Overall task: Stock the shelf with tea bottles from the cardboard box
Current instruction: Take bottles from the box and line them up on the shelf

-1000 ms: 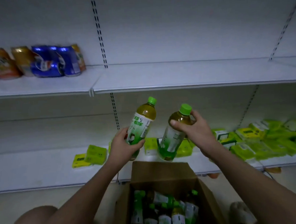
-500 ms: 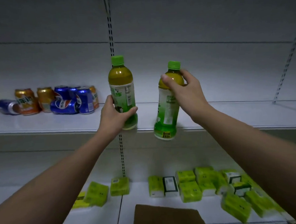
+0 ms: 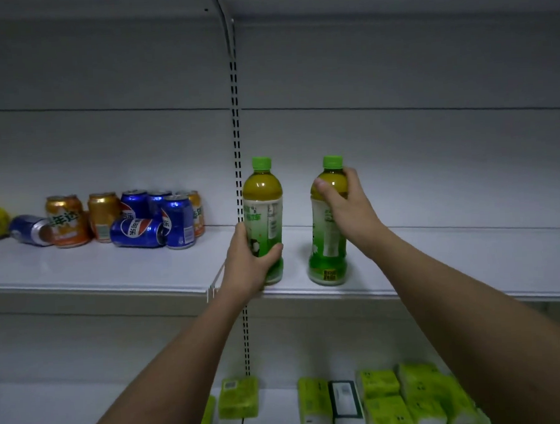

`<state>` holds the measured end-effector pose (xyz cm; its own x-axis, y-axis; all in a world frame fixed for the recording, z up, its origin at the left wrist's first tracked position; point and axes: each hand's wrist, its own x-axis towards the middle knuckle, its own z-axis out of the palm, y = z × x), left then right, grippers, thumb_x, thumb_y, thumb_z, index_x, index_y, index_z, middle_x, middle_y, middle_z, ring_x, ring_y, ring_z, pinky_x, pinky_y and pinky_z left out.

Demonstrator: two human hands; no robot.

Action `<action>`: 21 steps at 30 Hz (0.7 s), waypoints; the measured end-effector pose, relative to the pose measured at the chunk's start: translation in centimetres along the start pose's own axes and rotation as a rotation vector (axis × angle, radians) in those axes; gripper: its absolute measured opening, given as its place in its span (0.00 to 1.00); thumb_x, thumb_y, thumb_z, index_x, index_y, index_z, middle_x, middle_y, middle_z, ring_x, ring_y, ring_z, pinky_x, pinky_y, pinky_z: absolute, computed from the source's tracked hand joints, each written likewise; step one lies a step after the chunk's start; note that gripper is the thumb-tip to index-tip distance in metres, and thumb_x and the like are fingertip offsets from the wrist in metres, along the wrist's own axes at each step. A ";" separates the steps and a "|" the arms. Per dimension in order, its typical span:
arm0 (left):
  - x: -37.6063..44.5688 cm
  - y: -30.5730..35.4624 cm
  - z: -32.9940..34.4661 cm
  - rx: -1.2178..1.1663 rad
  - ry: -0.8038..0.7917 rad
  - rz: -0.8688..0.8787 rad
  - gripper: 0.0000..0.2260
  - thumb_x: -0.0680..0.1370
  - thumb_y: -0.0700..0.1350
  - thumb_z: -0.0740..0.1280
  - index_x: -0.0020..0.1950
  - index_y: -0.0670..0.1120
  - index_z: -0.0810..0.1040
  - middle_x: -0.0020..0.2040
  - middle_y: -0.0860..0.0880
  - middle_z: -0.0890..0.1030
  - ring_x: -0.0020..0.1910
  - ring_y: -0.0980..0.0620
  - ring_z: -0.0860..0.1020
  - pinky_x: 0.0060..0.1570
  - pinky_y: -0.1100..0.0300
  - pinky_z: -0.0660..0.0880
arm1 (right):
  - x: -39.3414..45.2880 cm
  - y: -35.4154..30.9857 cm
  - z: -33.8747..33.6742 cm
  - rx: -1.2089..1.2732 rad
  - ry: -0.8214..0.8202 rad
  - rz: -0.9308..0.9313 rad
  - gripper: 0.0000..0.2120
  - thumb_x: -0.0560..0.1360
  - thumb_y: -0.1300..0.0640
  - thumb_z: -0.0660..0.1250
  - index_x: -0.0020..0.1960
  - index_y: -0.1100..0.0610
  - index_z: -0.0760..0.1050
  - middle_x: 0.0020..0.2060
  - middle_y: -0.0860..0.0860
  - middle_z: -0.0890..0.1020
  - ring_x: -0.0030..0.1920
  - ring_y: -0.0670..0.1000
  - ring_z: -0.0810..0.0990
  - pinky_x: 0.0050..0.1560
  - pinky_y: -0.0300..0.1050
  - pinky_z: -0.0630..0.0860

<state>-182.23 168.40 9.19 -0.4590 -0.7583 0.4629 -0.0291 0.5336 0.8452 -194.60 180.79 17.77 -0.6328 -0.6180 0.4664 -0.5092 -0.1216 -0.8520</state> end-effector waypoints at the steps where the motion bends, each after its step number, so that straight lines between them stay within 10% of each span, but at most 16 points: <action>1: 0.1 -0.1 0.0 -0.011 -0.004 -0.005 0.22 0.72 0.45 0.74 0.61 0.51 0.68 0.56 0.55 0.76 0.54 0.54 0.76 0.51 0.61 0.73 | 0.0 0.1 0.1 0.009 0.000 -0.001 0.21 0.79 0.43 0.60 0.70 0.45 0.60 0.56 0.49 0.73 0.55 0.53 0.76 0.53 0.50 0.74; 10: 0.0 2.0 -1.3 0.040 -0.139 -0.108 0.28 0.72 0.49 0.74 0.66 0.50 0.64 0.58 0.56 0.73 0.57 0.54 0.73 0.60 0.55 0.72 | -1.6 0.0 -1.0 -0.060 -0.165 0.115 0.34 0.80 0.50 0.61 0.78 0.44 0.42 0.72 0.54 0.68 0.69 0.59 0.70 0.69 0.60 0.68; 15: -0.8 1.7 -2.0 0.213 -0.151 -0.146 0.48 0.56 0.64 0.76 0.71 0.50 0.63 0.66 0.48 0.72 0.65 0.47 0.73 0.64 0.47 0.73 | -4.0 2.0 -1.3 -0.261 -0.210 0.221 0.39 0.74 0.58 0.71 0.76 0.52 0.50 0.69 0.56 0.72 0.67 0.59 0.73 0.66 0.56 0.72; 21: -1.2 2.5 -2.4 0.166 -0.152 -0.137 0.39 0.68 0.45 0.78 0.74 0.48 0.61 0.68 0.46 0.74 0.66 0.47 0.73 0.64 0.53 0.71 | -3.7 3.1 -1.0 -0.385 -0.163 0.182 0.33 0.73 0.59 0.73 0.71 0.54 0.59 0.66 0.55 0.76 0.64 0.58 0.76 0.64 0.54 0.74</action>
<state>-179.63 169.79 11.36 -0.5685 -0.7695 0.2909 -0.2401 0.4934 0.8360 -194.43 183.47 13.62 -0.6481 -0.7203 0.2474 -0.5975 0.2794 -0.7516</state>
